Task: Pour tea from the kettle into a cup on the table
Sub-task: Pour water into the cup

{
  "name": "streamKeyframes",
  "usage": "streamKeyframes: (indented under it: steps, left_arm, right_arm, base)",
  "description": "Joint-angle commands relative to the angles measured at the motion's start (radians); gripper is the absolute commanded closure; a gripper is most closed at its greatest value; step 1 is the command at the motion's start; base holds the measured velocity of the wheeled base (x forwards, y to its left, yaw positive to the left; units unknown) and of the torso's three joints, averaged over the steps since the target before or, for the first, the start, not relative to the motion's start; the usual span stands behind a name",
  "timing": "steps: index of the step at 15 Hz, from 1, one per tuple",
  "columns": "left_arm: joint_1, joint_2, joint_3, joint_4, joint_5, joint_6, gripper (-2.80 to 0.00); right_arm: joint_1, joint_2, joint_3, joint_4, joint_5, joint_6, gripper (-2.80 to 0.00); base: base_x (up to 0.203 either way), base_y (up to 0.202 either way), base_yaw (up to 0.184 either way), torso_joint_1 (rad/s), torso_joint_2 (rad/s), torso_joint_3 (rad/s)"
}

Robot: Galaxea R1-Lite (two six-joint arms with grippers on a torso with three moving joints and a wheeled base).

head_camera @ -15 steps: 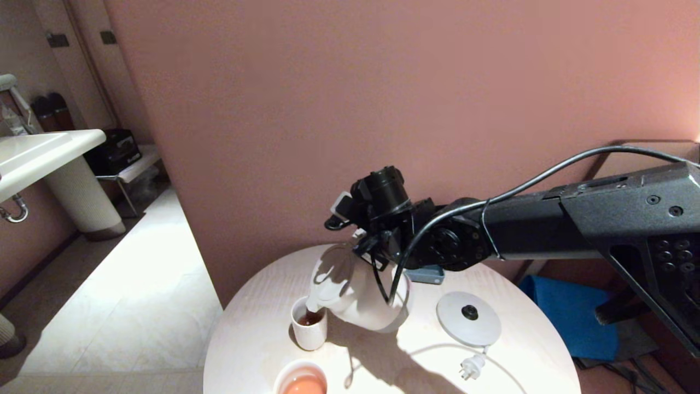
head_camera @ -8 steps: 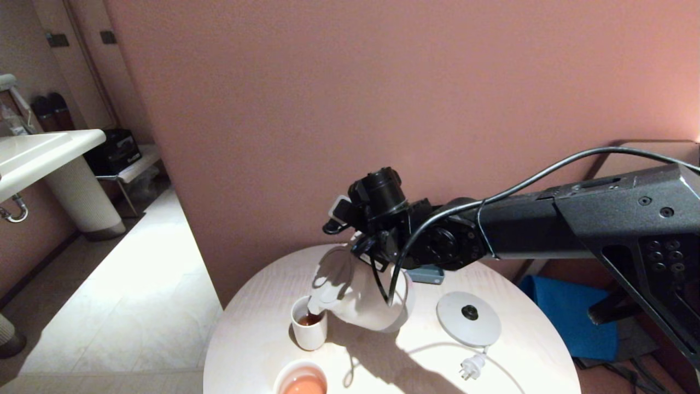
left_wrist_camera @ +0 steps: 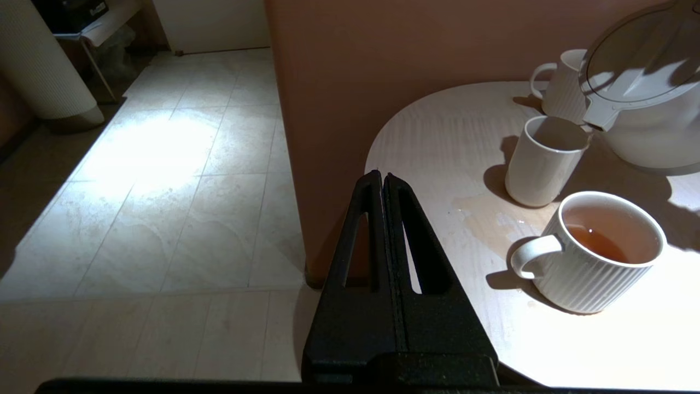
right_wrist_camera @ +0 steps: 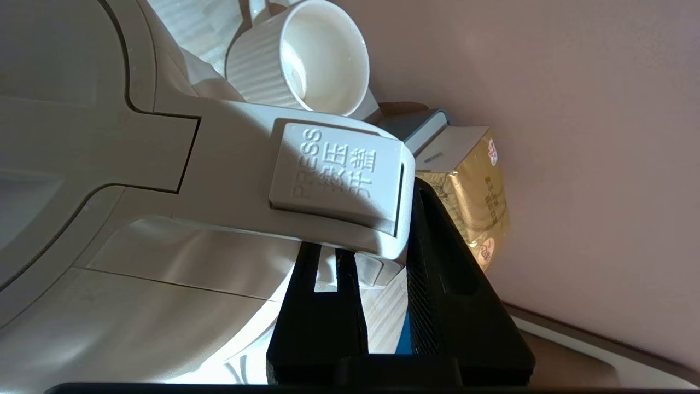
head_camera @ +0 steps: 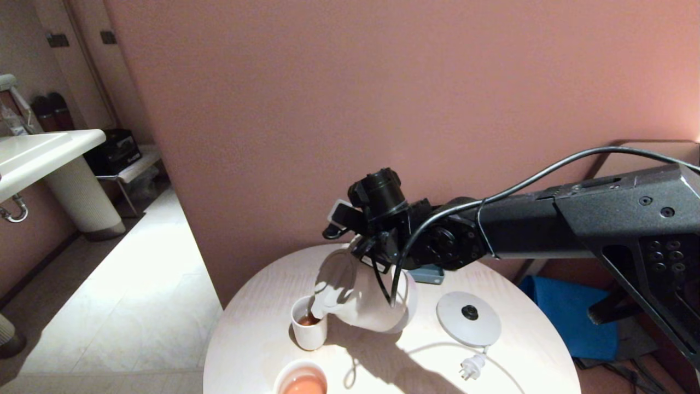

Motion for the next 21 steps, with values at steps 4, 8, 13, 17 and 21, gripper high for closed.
streamKeyframes:
  steps: [4, 8, 13, 17, 21]
  left_arm:
    - [0.000, 0.000, 0.000, 0.000, 0.000, -0.001, 0.00]
    - [0.000, 0.001, 0.000, 0.001, 0.000, -0.001, 0.00]
    - [0.000, 0.001, 0.000, 0.001, 0.000, -0.001, 0.00]
    - [0.000, 0.001, 0.000, 0.001, 0.000, -0.001, 0.00]
    - [0.000, 0.001, 0.000, 0.000, 0.000, -0.001, 0.00]
  right_arm:
    - [0.000, 0.006, -0.025, 0.002, -0.003, -0.009, 0.00]
    - [0.000, 0.026, -0.065, 0.003, -0.009, -0.028, 0.00]
    - [0.000, 0.043, -0.093, 0.003, -0.023, -0.072, 0.00]
    - [0.001, 0.046, -0.101, 0.003, -0.032, -0.097, 0.00]
    - [0.000, 0.050, -0.110, 0.003, -0.039, -0.111, 0.00]
  base:
    - [0.000, 0.000, 0.000, 0.000, 0.00, 0.000]
    - [0.000, 0.000, 0.000, 0.000, 0.00, 0.000]
    - [0.000, 0.000, 0.000, 0.000, 0.00, 0.000]
    - [0.000, 0.000, 0.000, 0.000, 0.00, 0.000]
    - [0.000, 0.000, 0.000, 0.000, 0.00, 0.000]
